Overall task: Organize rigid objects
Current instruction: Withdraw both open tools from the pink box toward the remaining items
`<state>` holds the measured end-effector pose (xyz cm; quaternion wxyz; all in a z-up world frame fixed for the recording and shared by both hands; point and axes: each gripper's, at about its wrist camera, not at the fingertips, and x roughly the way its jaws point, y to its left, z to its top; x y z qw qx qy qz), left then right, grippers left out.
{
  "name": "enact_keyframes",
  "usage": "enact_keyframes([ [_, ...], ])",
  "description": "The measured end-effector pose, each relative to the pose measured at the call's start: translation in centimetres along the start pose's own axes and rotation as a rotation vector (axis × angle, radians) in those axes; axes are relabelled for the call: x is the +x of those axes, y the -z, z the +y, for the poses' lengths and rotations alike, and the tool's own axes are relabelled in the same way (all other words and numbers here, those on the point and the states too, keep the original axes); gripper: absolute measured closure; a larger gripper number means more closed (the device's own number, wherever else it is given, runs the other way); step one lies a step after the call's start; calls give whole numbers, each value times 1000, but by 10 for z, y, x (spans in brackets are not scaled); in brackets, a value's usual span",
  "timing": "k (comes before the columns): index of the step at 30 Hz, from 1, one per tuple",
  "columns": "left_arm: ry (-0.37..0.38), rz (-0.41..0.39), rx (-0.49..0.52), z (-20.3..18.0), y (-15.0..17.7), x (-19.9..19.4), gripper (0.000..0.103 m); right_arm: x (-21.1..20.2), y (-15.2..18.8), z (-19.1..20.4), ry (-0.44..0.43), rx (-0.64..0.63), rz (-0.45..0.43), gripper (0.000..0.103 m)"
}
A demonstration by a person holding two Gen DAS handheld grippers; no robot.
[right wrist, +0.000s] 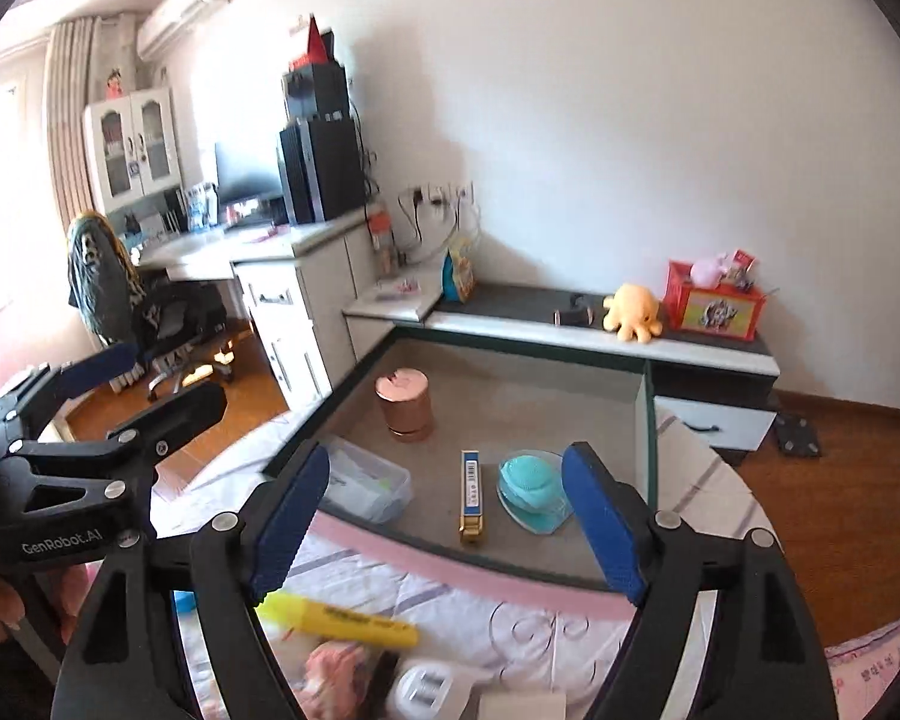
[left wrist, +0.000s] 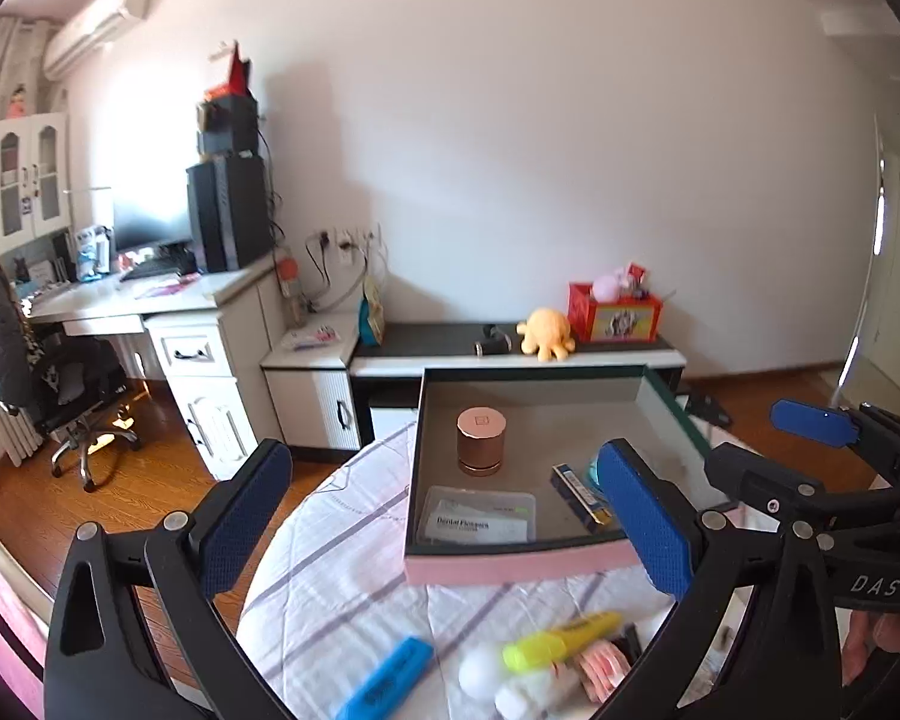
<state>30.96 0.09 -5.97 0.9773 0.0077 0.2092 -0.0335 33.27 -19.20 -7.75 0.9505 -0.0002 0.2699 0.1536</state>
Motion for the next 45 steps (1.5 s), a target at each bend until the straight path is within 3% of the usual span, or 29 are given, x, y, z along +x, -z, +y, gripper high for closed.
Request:
enact_keyframes([
  [4,-32,-55,8,-2,14,-60,0,-61,16,18,65,-8,-97,18],
  [8,-71,-105,-2,-8,28,-110,0,-115,36,32,131,18,-177,0],
  [10,-94,-133,-21,-9,35,-135,0,-142,44,38,158,22,-219,0],
  [14,-35,-188,-28,-12,50,-180,0,-179,62,51,203,18,-262,0],
  [21,-56,-231,18,-21,59,-225,0,-225,87,69,227,22,-313,0],
  [32,-62,-275,27,-31,64,-253,0,-256,95,78,266,15,-359,0],
  [45,-48,-278,22,-32,65,-253,0,-261,99,80,289,14,-368,0],
])
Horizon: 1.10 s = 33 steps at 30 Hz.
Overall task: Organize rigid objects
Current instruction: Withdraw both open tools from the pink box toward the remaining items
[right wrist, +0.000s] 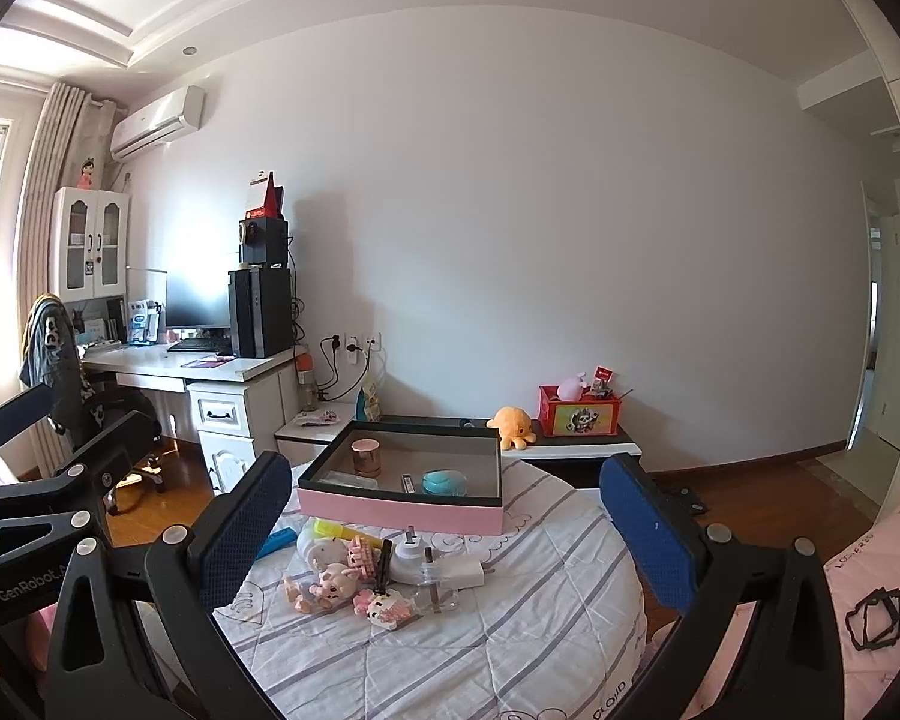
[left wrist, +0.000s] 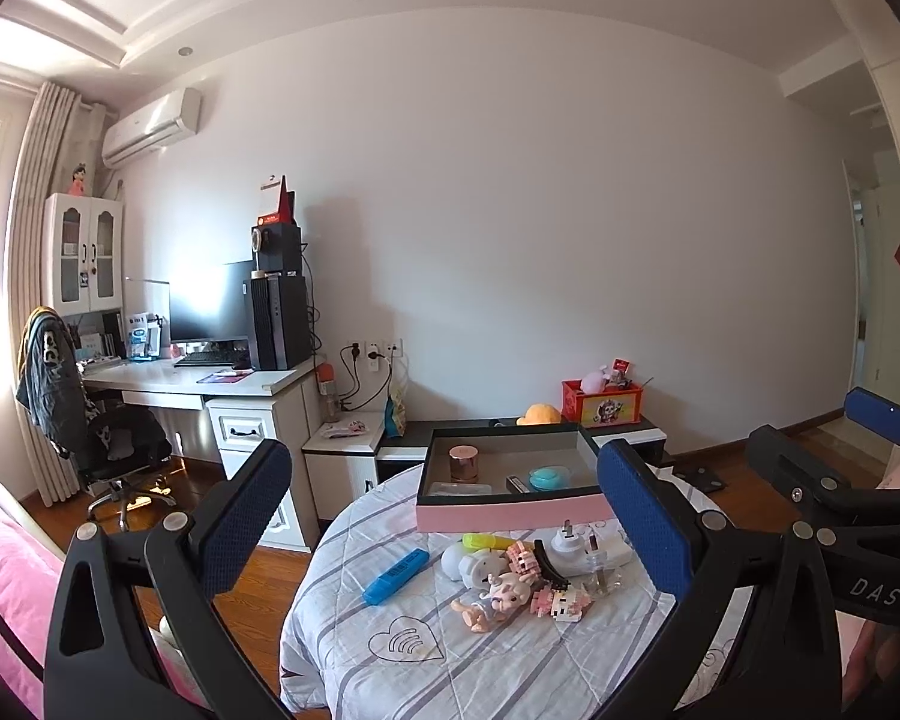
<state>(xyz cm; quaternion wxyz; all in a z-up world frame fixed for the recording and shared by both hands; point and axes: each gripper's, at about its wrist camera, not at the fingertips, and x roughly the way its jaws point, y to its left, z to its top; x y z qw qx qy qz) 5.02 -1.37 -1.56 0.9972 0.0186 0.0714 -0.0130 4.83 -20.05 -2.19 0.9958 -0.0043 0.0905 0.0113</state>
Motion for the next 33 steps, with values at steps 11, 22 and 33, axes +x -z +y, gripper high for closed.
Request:
enact_keyframes([
  [11,31,41,-10,-5,9,20,0,8,8,-6,38,0,23,0],
  [22,50,151,0,-4,34,63,0,50,29,-7,24,8,123,0],
  [33,99,389,-9,-1,100,131,0,122,84,-7,11,-29,334,0],
])
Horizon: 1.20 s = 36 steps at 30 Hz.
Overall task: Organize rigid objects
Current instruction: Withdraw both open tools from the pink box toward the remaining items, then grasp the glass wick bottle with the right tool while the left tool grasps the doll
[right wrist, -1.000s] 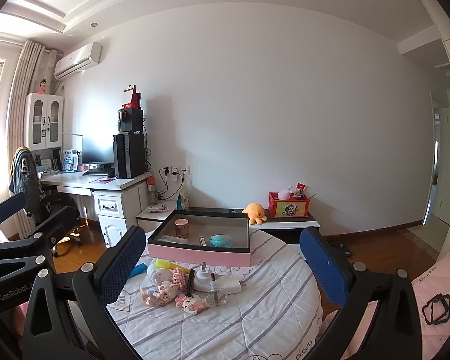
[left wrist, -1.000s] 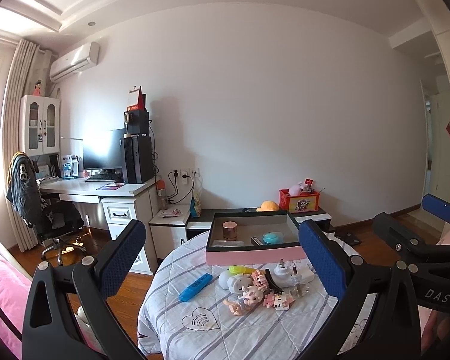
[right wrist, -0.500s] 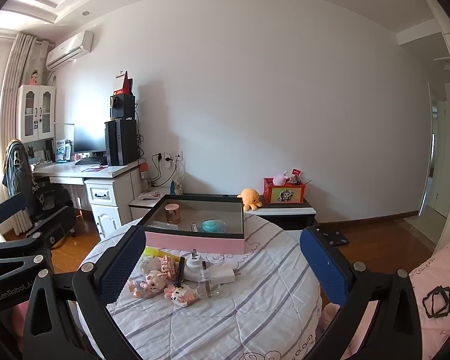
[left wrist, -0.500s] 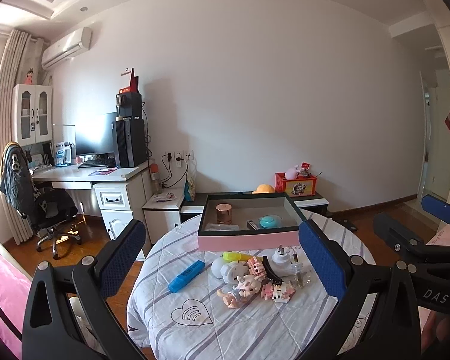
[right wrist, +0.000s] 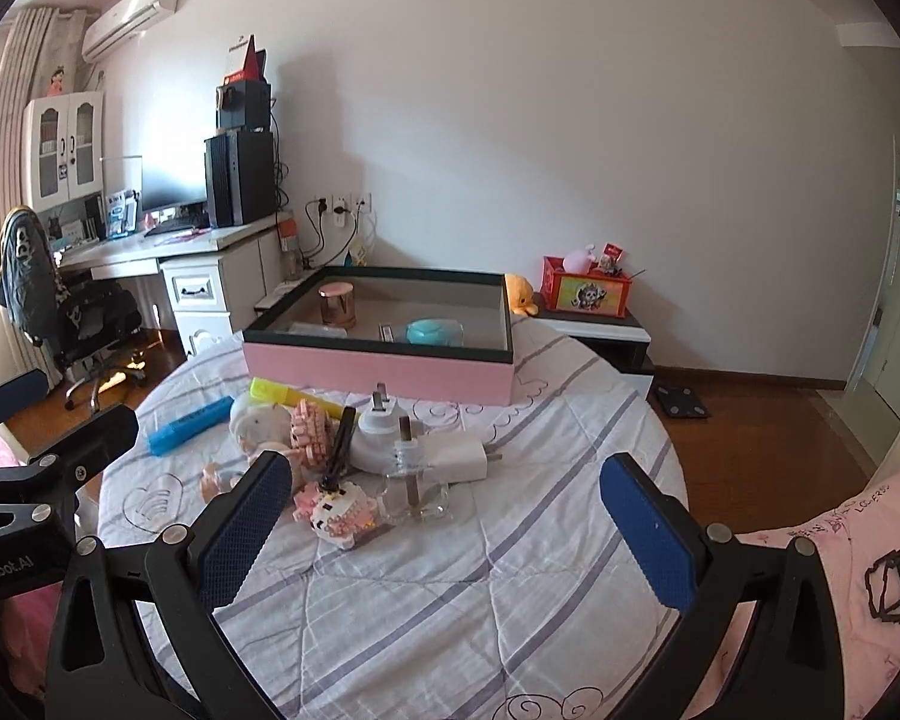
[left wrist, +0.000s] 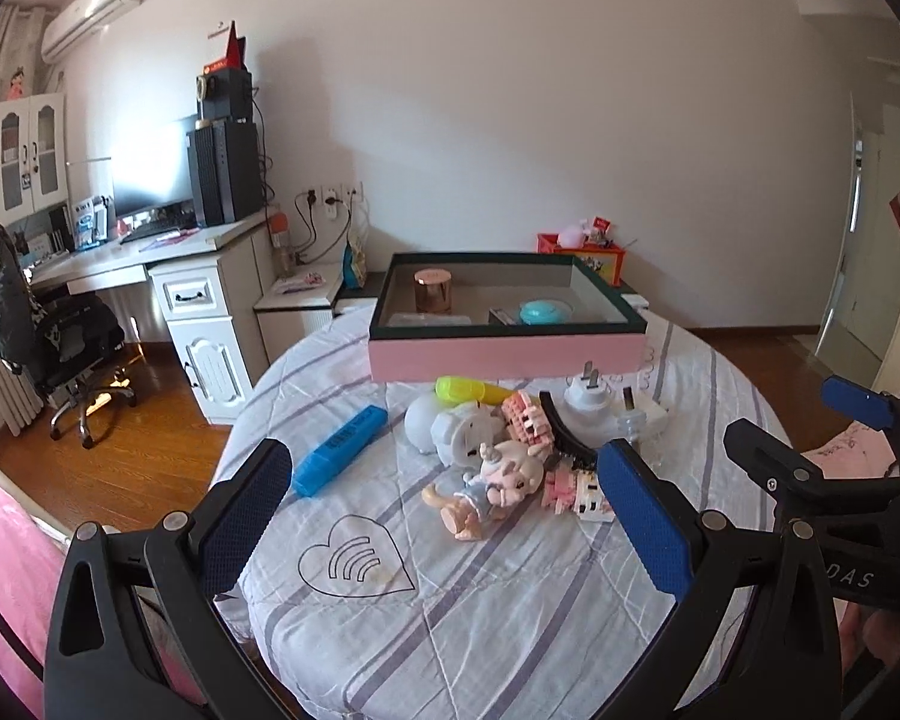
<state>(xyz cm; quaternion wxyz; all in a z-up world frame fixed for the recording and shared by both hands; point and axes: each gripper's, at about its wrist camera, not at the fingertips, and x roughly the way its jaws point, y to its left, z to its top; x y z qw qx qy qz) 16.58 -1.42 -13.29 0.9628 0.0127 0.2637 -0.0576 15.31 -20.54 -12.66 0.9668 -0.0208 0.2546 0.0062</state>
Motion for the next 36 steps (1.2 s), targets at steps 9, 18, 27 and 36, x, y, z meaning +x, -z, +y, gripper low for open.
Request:
enact_keyframes([
  [9,35,172,9,-1,22,72,0,57,24,-13,2,16,138,0],
  [18,49,255,29,-4,27,120,5,91,27,-20,-17,41,186,0],
  [27,109,265,61,-6,29,123,47,122,23,-16,-51,19,243,0],
  [36,111,240,45,1,30,108,49,146,21,-7,-126,4,316,37],
])
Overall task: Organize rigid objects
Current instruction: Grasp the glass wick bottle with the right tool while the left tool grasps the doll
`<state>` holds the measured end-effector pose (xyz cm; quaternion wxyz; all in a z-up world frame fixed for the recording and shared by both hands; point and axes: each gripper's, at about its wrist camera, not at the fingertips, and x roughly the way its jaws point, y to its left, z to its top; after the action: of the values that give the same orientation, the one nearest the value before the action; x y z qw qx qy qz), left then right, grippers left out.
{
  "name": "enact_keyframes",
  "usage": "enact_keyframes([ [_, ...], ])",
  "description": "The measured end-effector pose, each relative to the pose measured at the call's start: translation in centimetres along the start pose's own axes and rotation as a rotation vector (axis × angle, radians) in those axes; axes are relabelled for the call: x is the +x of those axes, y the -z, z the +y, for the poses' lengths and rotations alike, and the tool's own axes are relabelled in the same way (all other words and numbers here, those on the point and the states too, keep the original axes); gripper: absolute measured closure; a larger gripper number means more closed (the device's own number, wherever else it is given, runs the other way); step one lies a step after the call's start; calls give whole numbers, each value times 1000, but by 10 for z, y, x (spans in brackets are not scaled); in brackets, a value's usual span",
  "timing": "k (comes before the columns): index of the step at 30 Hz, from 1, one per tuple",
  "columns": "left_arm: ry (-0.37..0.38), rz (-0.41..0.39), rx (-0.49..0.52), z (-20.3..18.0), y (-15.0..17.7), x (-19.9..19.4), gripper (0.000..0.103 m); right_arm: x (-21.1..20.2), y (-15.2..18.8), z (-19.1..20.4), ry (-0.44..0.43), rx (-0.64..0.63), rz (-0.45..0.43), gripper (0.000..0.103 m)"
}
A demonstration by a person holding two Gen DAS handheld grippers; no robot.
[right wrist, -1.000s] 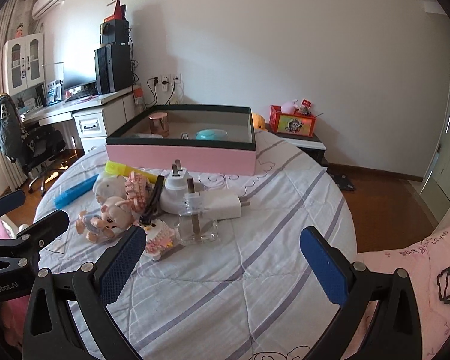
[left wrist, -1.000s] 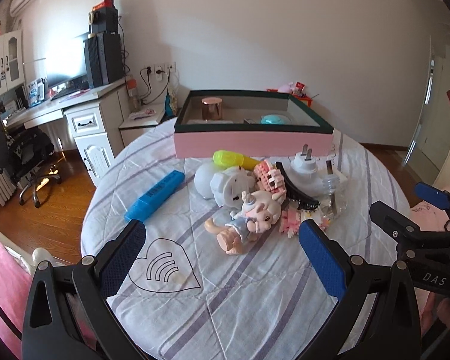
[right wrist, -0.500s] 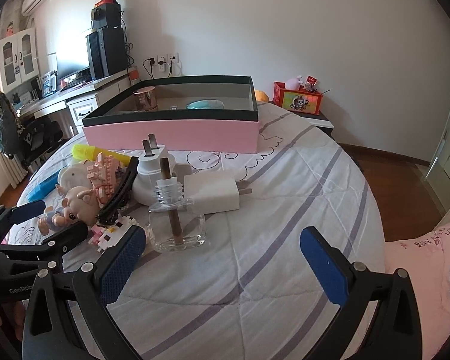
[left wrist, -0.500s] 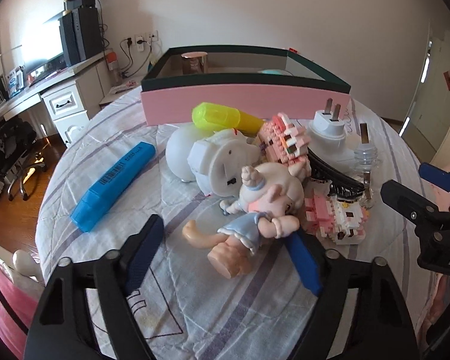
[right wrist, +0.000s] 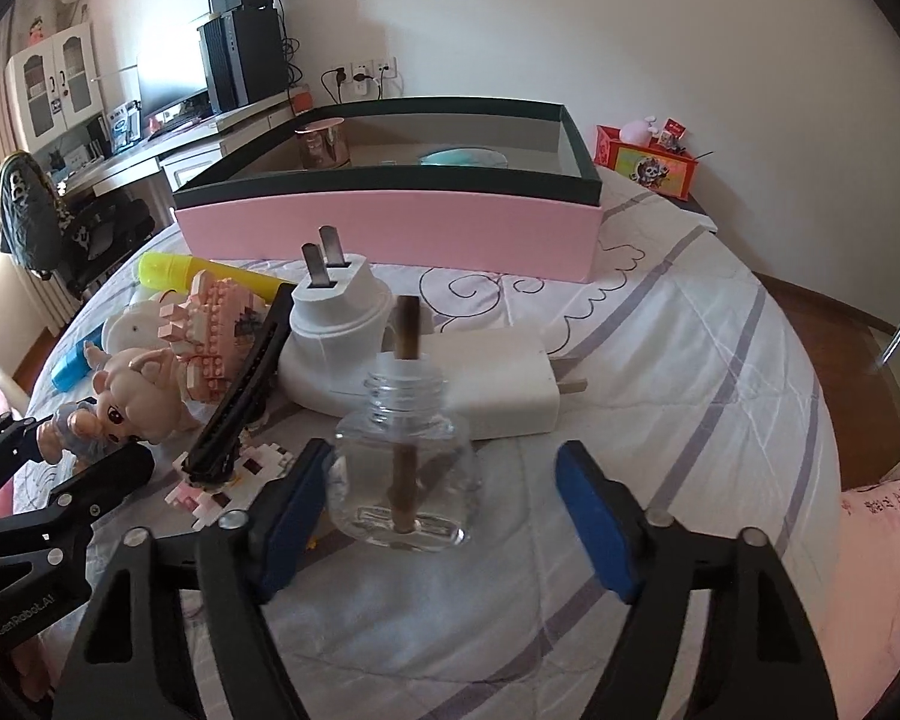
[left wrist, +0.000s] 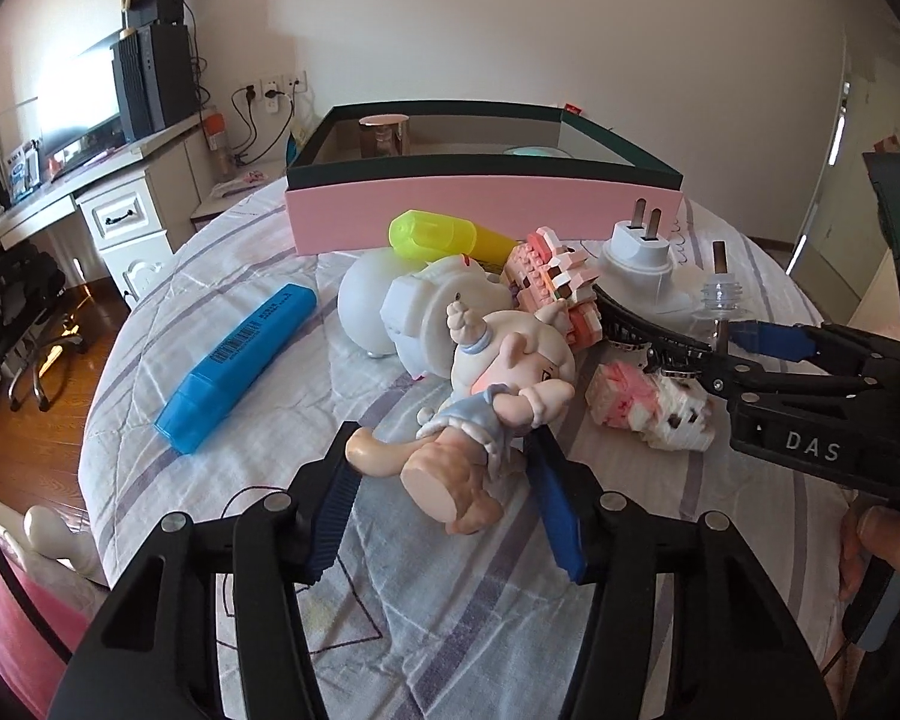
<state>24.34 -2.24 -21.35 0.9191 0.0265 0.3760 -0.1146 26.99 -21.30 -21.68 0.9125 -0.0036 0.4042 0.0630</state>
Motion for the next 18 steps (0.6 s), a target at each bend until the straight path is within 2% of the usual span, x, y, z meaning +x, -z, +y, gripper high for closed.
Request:
enact_keyframes([
  [1,16,0,-4,0,0,-1,63,2,0,1,-4,-5,10,41],
  [2,28,3,-14,1,0,-2,71,3,1,2,-13,-11,15,52],
  [8,43,11,-24,2,4,-3,72,-6,8,5,-58,-17,-9,53],
  [15,57,-45,-21,-1,2,-25,74,-32,11,8,-69,2,-91,53],
  [18,71,-38,-25,-2,4,-27,74,-40,9,13,-76,-15,-111,53],
])
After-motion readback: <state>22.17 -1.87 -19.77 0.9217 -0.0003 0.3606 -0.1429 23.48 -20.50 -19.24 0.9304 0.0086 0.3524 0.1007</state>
